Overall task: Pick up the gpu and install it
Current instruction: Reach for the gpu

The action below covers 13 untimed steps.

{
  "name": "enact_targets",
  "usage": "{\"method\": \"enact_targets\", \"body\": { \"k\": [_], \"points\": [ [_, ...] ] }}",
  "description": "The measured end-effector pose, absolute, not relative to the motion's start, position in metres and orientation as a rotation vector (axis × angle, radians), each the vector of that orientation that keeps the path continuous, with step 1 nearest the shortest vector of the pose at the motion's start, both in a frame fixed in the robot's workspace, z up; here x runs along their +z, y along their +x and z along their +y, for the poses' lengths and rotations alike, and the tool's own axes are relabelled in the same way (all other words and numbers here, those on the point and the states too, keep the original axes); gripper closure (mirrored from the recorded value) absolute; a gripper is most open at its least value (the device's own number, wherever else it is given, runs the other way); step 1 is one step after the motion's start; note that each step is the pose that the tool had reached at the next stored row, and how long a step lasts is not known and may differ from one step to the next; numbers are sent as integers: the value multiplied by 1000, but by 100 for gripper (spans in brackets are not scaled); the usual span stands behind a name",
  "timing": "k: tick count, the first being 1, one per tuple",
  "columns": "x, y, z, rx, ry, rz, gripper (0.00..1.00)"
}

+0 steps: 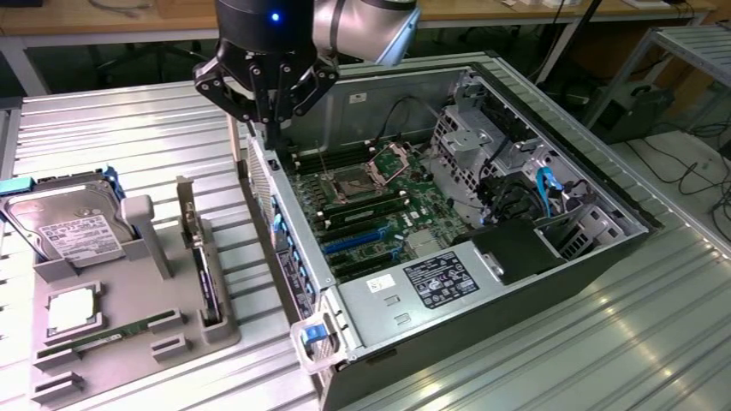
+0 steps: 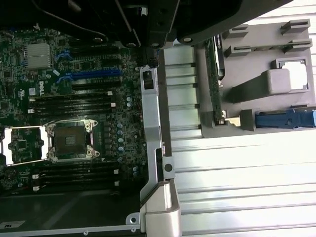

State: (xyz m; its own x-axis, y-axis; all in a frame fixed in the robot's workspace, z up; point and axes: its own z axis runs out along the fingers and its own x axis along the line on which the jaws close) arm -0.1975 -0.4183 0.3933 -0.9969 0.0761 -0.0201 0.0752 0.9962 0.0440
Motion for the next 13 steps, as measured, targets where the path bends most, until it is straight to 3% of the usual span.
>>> {"method": "enact_targets", "body": {
  "k": [13],
  "points": [
    [393,-205,-419,68,118,3117,89]
  ]
}}
